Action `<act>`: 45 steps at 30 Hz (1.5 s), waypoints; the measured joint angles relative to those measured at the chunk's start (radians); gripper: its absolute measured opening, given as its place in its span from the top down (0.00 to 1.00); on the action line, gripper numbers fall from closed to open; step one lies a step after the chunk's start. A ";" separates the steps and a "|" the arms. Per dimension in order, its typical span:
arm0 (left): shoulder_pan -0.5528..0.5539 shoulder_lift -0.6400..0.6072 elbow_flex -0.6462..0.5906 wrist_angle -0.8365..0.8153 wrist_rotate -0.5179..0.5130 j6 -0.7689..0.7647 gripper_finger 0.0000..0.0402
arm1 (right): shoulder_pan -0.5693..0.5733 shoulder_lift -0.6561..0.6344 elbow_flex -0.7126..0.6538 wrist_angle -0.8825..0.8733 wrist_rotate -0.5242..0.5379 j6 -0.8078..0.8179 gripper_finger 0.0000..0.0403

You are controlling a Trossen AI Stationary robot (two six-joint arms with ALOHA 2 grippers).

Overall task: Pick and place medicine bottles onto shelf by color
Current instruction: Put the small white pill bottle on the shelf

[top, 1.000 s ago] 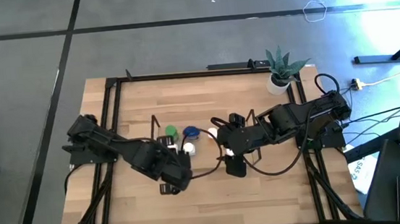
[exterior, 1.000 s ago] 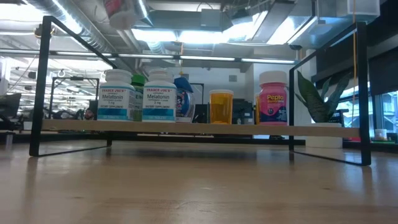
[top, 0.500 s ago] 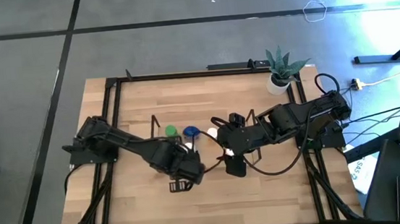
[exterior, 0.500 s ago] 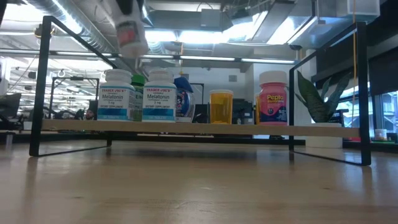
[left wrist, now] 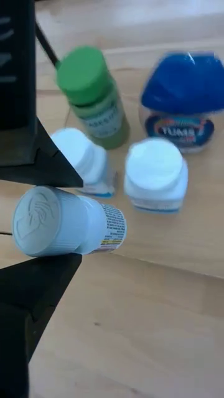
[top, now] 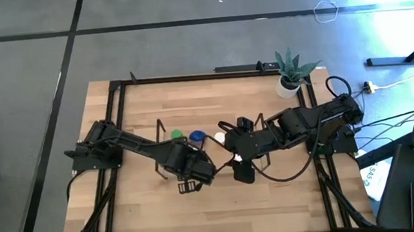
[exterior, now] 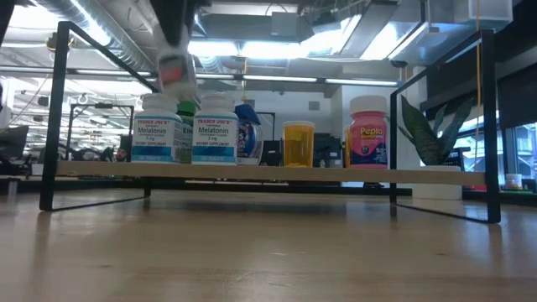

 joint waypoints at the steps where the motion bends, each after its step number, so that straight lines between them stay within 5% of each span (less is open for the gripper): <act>1: -0.003 -0.013 0.000 0.001 -0.002 -0.010 0.61 | 0.000 0.000 0.000 0.002 0.000 0.000 0.24; 28: -0.029 -0.044 0.002 0.039 0.044 -0.031 0.61 | 0.002 0.000 0.000 0.031 0.000 -0.015 0.24; 37: 0.013 -0.046 0.002 0.160 0.089 0.111 0.61 | 0.179 -0.007 0.000 0.000 0.317 0.061 0.24; 45: 0.068 -0.046 0.002 0.268 0.149 0.256 0.61 | 0.287 -0.008 0.000 -0.136 0.415 0.333 0.24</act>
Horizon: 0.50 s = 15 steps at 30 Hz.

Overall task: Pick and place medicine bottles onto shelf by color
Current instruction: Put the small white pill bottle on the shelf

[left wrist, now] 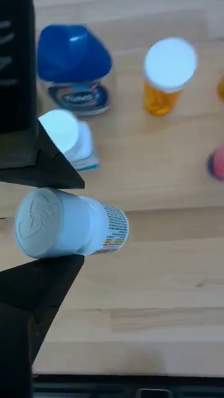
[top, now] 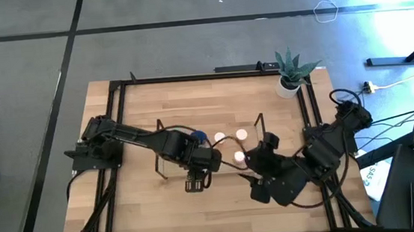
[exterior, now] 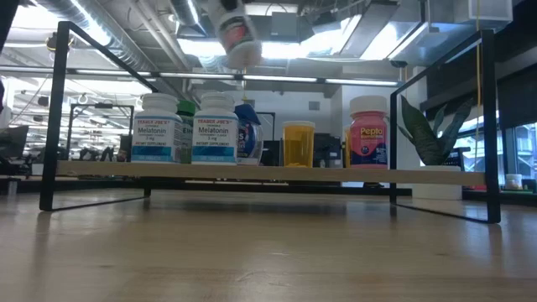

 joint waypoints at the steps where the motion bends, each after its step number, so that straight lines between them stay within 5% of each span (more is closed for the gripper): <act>1: 0.007 0.000 0.000 0.012 0.000 0.004 0.61 | 0.007 0.000 0.000 -0.015 0.000 0.029 0.24; 15: 0.096 0.038 0.003 0.056 0.025 -0.024 0.61 | 0.094 0.000 -0.008 -0.069 -0.061 0.156 0.24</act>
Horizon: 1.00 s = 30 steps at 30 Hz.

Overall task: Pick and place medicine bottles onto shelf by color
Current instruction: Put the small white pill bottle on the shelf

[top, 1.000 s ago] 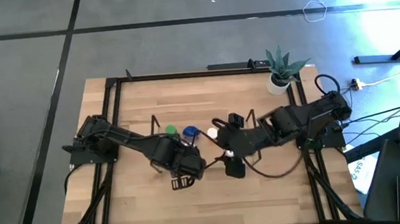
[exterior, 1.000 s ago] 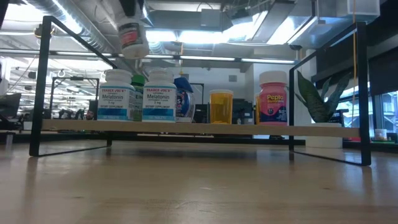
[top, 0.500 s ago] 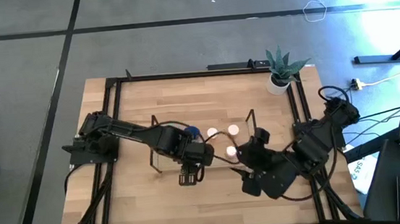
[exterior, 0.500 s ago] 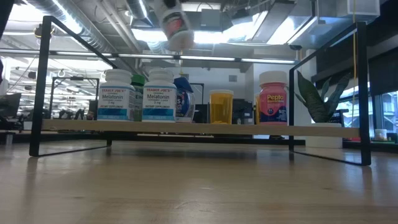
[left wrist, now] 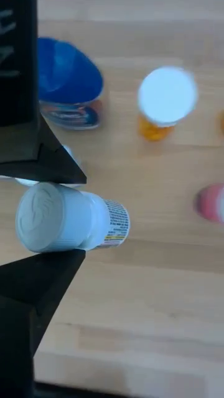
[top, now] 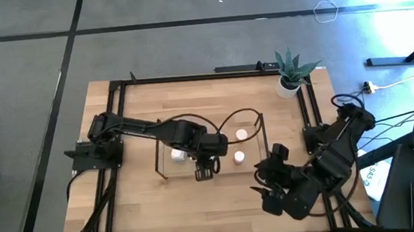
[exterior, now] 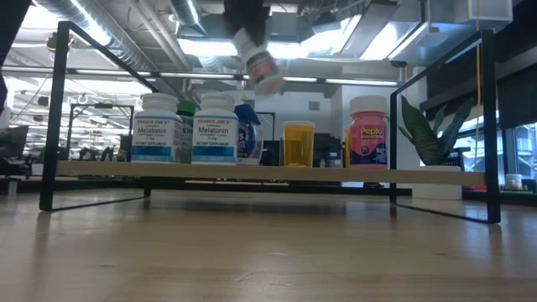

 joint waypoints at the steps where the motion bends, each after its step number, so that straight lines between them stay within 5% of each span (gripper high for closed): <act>1: 0.000 0.005 -0.003 -0.011 0.005 0.000 0.61 | 0.010 0.000 0.000 -0.003 0.008 0.018 0.24; 9: -0.005 0.044 0.000 0.008 0.050 -0.013 0.61 | 0.072 -0.003 0.000 -0.022 0.069 0.116 0.24; 16: 0.000 0.099 -0.004 0.054 0.081 -0.031 0.61 | 0.073 -0.003 0.000 -0.019 0.181 -0.005 0.24; 22: 0.006 0.122 -0.004 0.043 0.017 -0.053 0.61 | 0.062 -0.003 0.000 0.000 0.098 -0.151 0.24; 30: 0.038 0.122 -0.003 0.046 0.004 -0.076 0.61 | 0.061 -0.003 0.000 0.032 -0.008 -0.150 0.24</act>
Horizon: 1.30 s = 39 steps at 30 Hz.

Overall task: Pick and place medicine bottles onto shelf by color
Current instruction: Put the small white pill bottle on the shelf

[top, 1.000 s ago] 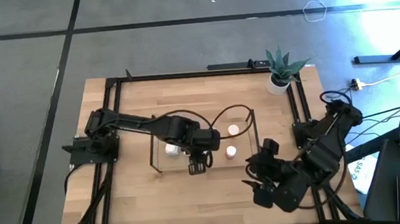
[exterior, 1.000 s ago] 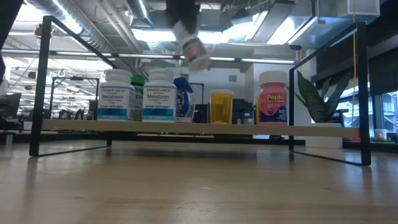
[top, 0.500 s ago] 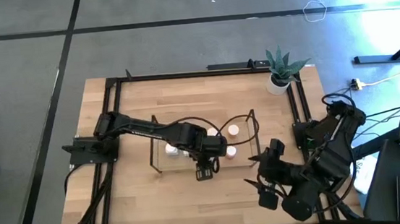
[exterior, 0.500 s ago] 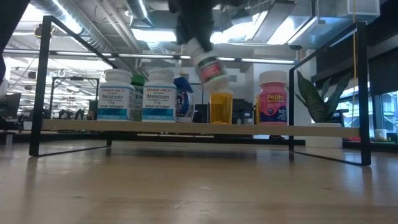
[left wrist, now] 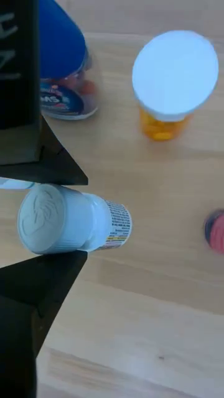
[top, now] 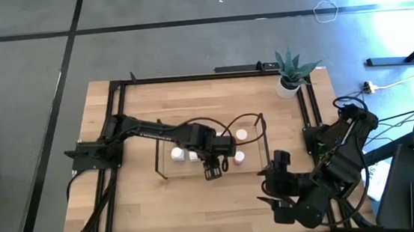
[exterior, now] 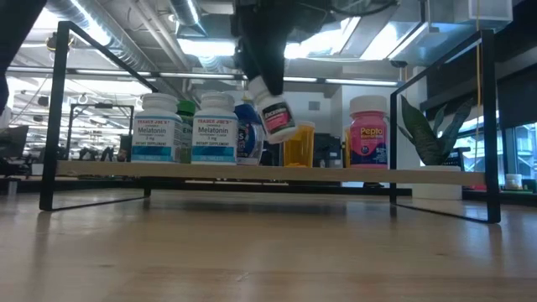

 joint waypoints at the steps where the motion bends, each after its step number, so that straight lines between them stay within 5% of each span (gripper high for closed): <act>1: 0.003 0.000 0.000 -0.001 0.000 0.000 0.61 | 0.000 0.000 0.000 0.000 -0.015 0.000 0.24; 26: 0.036 0.000 0.000 -0.018 0.045 0.002 0.61 | 0.000 0.000 0.000 0.024 -0.060 -0.003 0.24; 39: 0.010 0.000 0.000 -0.021 -0.005 0.131 0.61 | 0.000 0.000 0.000 0.024 -0.060 -0.003 0.24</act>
